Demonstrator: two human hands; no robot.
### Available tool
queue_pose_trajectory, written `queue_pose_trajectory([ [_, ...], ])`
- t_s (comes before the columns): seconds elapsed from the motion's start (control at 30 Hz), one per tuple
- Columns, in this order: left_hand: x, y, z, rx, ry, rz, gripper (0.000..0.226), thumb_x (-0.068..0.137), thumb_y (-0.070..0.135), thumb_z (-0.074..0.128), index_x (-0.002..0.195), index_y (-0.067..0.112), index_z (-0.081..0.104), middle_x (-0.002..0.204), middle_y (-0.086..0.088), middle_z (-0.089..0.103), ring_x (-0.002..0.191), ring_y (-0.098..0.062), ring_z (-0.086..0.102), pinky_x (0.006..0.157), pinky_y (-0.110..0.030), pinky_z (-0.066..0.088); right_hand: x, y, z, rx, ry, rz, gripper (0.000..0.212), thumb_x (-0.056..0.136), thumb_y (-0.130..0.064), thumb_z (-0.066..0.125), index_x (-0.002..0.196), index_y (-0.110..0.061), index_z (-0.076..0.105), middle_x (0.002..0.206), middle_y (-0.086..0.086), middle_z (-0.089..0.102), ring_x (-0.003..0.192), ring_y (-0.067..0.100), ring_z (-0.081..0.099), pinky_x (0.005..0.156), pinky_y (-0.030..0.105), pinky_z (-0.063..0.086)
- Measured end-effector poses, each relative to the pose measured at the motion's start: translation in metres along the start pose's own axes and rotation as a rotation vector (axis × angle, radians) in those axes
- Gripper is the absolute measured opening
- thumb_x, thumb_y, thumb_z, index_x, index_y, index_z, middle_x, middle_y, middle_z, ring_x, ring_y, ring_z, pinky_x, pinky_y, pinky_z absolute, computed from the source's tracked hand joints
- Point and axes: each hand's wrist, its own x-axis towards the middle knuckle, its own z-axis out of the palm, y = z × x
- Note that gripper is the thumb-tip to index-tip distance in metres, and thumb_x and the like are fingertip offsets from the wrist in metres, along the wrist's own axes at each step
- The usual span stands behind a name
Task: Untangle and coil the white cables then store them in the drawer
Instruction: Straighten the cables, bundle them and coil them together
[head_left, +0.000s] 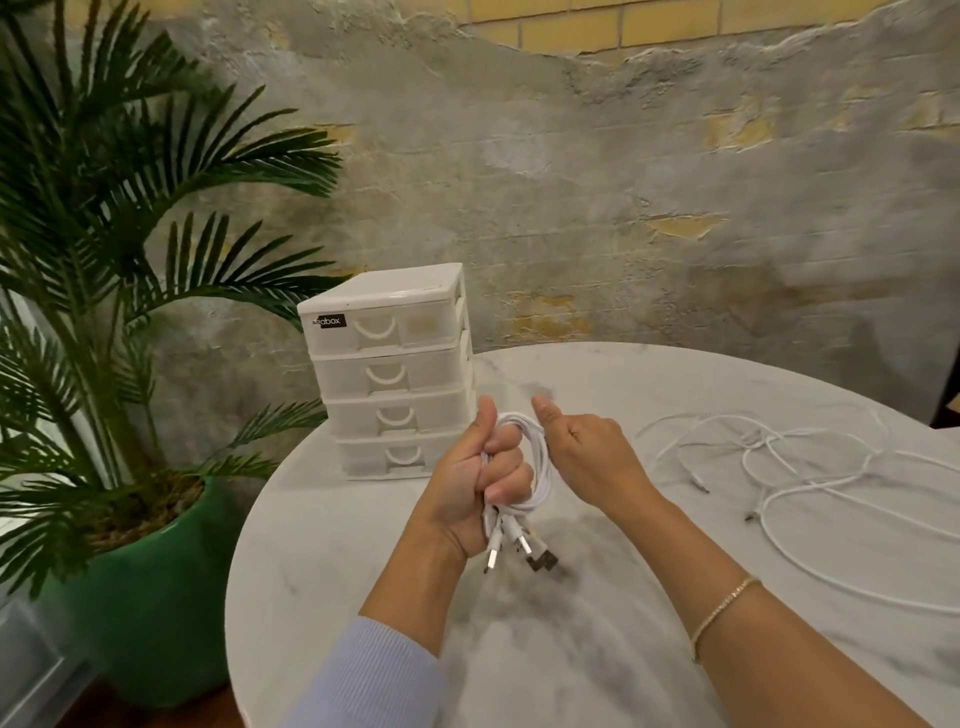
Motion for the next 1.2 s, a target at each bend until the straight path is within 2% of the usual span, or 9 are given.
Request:
queue_pose_trajectory([
  [0.2, 0.013, -0.001, -0.014, -0.275, 0.076, 0.094, 0.043, 0.072, 0.049, 0.052, 0.045, 0.015, 0.045, 0.038, 0.006, 0.04, 0.044, -0.009, 0.055, 0.053, -0.019, 0.055, -0.004, 0.003, 0.008, -0.129, -0.085, 0.027, 0.063, 0.096, -0.057, 0.012, 0.053, -0.019, 0.04, 0.066, 0.002, 0.051, 0.077, 0.026, 0.049, 0.068, 0.034, 0.036],
  [0.3, 0.013, 0.002, -0.017, -0.366, 0.053, 0.109, 0.037, 0.067, 0.041, 0.07, 0.052, 0.013, 0.051, 0.037, 0.006, 0.039, 0.033, -0.004, 0.036, 0.036, -0.015, 0.042, -0.007, 0.004, 0.012, -0.19, -0.124, 0.042, 0.058, 0.096, -0.057, 0.013, 0.058, -0.021, 0.037, 0.07, 0.002, 0.051, 0.077, 0.026, 0.048, 0.068, 0.033, 0.036],
  [0.43, 0.006, 0.005, -0.018, -0.306, -0.104, 0.149, 0.049, 0.05, 0.025, 0.092, 0.087, -0.002, 0.072, 0.034, 0.004, 0.042, 0.026, -0.005, 0.041, 0.03, -0.013, 0.033, -0.006, 0.002, 0.015, -0.168, -0.144, -0.005, 0.049, 0.098, -0.053, 0.015, 0.081, -0.019, 0.047, 0.087, 0.005, 0.061, 0.084, 0.027, 0.053, 0.072, 0.036, 0.041],
  [0.6, 0.002, 0.008, -0.019, -0.31, -0.094, 0.178, 0.074, 0.048, 0.016, 0.092, 0.107, -0.016, 0.061, 0.042, 0.003, 0.046, 0.027, -0.004, 0.042, 0.03, -0.016, 0.037, -0.01, 0.0, 0.006, -0.011, -0.345, -0.062, 0.032, 0.102, -0.035, 0.026, 0.109, -0.02, 0.053, 0.068, -0.009, 0.046, 0.078, 0.019, 0.046, 0.07, 0.029, 0.035],
  [0.73, 0.003, 0.008, -0.016, -0.287, -0.011, 0.199, 0.083, 0.046, 0.017, 0.092, 0.114, -0.009, 0.051, 0.055, 0.004, 0.049, 0.033, -0.005, 0.043, 0.037, -0.016, 0.043, -0.013, -0.002, -0.003, -0.115, -0.517, -0.114, 0.037, 0.103, -0.03, 0.028, 0.139, -0.031, 0.038, 0.09, -0.004, 0.051, 0.085, 0.016, 0.043, 0.075, 0.025, 0.031],
  [0.87, 0.008, 0.005, -0.014, -0.143, 0.24, 0.183, 0.036, 0.09, 0.023, 0.052, 0.115, -0.003, 0.049, 0.051, 0.005, 0.05, 0.036, -0.004, 0.045, 0.039, -0.015, 0.044, -0.014, -0.005, -0.008, -0.269, -0.593, -0.098, 0.027, 0.1, -0.024, 0.038, 0.122, -0.016, 0.051, 0.098, 0.005, 0.056, 0.086, 0.019, 0.044, 0.073, 0.027, 0.032],
  [1.07, 0.007, 0.001, -0.005, 0.339, 0.343, 0.191, 0.033, 0.097, 0.024, 0.042, 0.085, -0.004, 0.055, 0.051, -0.005, 0.06, 0.052, -0.008, 0.066, 0.047, -0.016, 0.052, -0.02, -0.013, -0.011, -0.45, -0.547, -0.112, 0.024, 0.091, -0.023, 0.049, 0.112, -0.021, 0.06, 0.107, 0.004, 0.061, 0.097, 0.023, 0.053, 0.078, 0.034, 0.043],
  [1.13, 0.01, -0.002, -0.005, 0.51, 0.391, 0.23, 0.044, 0.098, 0.025, 0.043, 0.119, -0.013, 0.049, 0.055, -0.006, 0.062, 0.05, -0.007, 0.064, 0.049, -0.016, 0.051, -0.023, -0.018, -0.011, -0.512, -0.549, -0.118, 0.023, 0.09, -0.023, 0.05, 0.111, -0.021, 0.06, 0.101, 0.004, 0.057, 0.092, 0.022, 0.051, 0.072, 0.031, 0.04],
  [1.2, 0.011, -0.003, -0.008, 0.671, 0.426, 0.27, 0.057, 0.097, 0.027, 0.045, 0.145, 0.001, 0.026, 0.053, 0.002, 0.064, 0.05, -0.005, 0.062, 0.053, -0.015, 0.049, -0.025, -0.022, -0.012, -0.554, -0.555, -0.133, 0.022, 0.091, -0.026, 0.051, 0.11, -0.02, 0.06, 0.097, 0.004, 0.054, 0.089, 0.021, 0.049, 0.069, 0.03, 0.036],
])
